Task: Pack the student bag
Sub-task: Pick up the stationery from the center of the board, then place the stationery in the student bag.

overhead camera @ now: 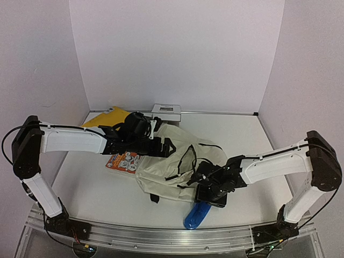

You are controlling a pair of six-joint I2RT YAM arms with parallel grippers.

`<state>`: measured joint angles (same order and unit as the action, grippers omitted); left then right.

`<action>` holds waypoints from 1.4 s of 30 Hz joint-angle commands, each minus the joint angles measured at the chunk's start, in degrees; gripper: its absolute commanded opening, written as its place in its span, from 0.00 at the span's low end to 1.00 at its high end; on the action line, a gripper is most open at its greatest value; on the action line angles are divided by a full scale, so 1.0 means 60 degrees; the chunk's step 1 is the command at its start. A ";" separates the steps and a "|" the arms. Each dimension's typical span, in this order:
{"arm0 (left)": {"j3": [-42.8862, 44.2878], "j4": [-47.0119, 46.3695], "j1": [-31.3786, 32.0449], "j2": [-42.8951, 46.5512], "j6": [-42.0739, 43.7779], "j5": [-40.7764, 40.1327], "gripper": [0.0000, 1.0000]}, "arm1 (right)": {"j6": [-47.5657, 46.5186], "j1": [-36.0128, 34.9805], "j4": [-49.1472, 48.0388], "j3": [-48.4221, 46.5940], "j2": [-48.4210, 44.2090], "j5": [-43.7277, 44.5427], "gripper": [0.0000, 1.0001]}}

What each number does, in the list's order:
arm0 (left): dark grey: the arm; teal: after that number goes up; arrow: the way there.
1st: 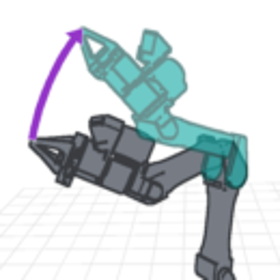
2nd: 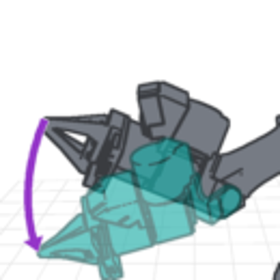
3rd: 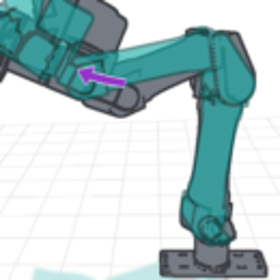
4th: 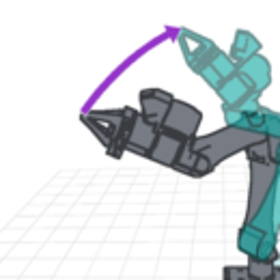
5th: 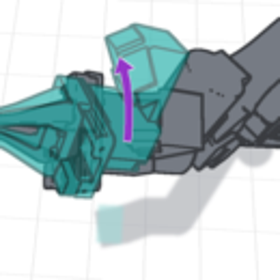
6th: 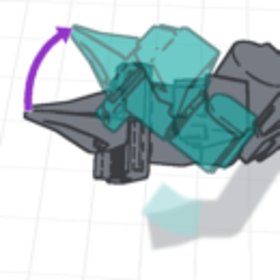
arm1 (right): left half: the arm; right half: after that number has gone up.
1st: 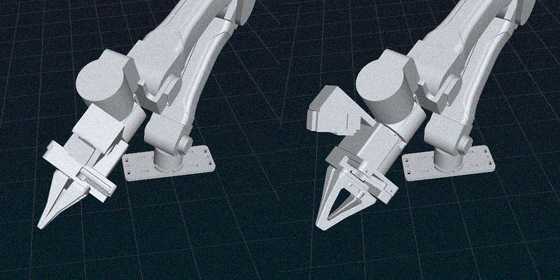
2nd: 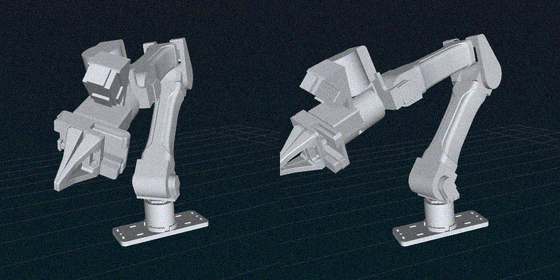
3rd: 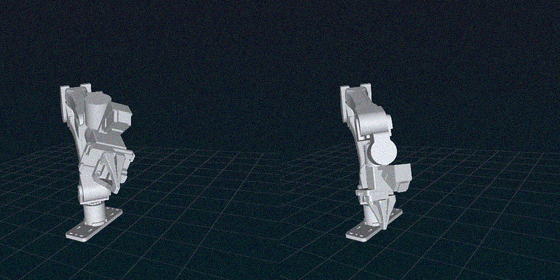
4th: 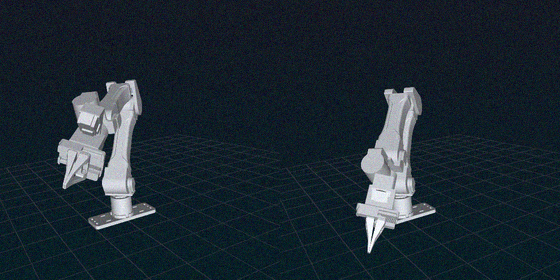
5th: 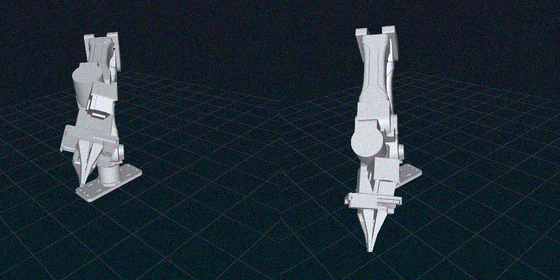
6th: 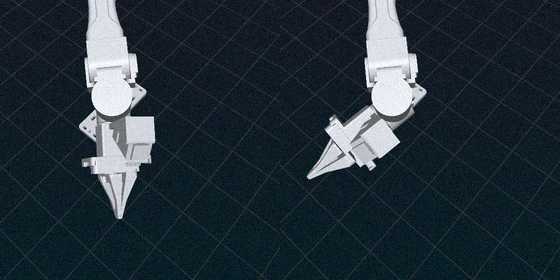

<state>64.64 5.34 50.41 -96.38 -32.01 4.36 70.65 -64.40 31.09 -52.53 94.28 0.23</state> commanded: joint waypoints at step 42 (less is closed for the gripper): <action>-0.1222 -0.3031 0.0035 0.1269 0.0135 0.3348 0.99 | -0.4482 0.2380 0.0589 -0.4142 -0.1144 0.2419 0.50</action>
<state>58.24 -6.50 50.06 -91.66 -30.26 18.46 51.09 -52.58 38.02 -71.05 85.23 13.89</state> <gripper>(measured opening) 0.994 0.545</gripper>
